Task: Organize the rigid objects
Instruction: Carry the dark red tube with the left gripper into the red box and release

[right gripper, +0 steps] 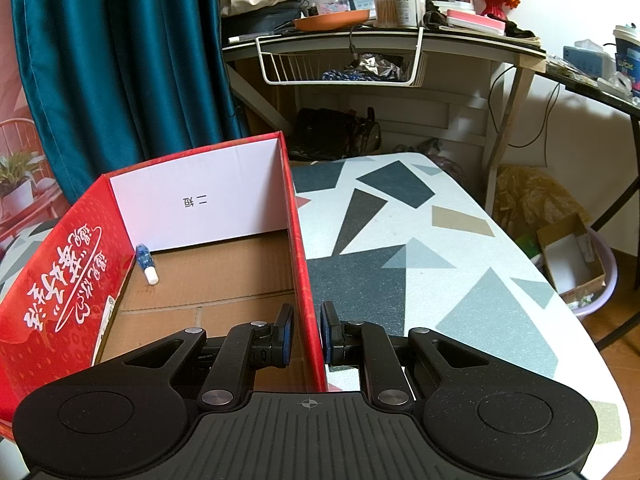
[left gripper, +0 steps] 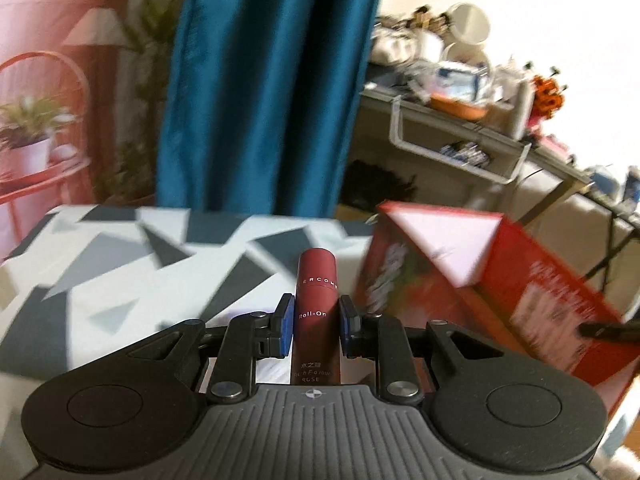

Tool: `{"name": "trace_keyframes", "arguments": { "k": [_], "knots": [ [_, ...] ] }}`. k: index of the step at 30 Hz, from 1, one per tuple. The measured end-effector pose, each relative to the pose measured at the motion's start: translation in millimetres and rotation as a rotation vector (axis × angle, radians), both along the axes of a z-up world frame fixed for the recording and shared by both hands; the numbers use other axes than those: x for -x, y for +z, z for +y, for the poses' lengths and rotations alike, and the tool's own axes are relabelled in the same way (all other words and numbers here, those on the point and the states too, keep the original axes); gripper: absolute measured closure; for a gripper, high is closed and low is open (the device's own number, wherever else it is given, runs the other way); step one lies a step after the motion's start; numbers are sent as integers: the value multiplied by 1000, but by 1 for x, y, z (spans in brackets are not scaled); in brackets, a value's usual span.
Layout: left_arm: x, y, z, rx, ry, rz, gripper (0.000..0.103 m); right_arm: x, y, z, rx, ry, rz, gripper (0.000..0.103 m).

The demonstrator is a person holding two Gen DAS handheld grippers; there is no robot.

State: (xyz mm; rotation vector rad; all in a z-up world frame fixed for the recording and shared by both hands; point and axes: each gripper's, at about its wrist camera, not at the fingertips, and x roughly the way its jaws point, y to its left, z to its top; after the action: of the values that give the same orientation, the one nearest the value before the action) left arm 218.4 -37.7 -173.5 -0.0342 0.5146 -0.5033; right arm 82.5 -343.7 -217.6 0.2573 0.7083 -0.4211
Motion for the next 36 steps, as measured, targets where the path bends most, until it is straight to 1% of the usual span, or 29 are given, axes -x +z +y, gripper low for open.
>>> {"name": "trace_keyframes", "arguments": {
  "k": [3,6,9,11,16,21,24,31,36],
  "knots": [
    [-6,10,-22,27,-54,-12,79,0,0,0,3,0,2,89],
    [-10,19,-49,25,-122,-51,79,0,0,0,4,1,3,89],
    [-17,22,-78,6,-184,-75,79,0,0,0,5,0,3,89],
    [-23,20,-95,-5,-213,-63,79,0,0,0,7,-1,3,89],
    [-33,10,-127,-67,-246,-59,79,0,0,0,4,4,1,89],
    [-40,1,-131,-108,-271,-52,79,0,0,-1,2,4,0,89],
    [-45,-4,-129,-129,-265,-31,79,0,0,-1,2,4,0,89],
    [-47,-6,-124,-116,-296,-28,79,0,0,-1,2,4,1,89],
    [-45,-6,-123,-98,-313,-11,75,0,0,-1,3,4,2,89]
  ]
}}
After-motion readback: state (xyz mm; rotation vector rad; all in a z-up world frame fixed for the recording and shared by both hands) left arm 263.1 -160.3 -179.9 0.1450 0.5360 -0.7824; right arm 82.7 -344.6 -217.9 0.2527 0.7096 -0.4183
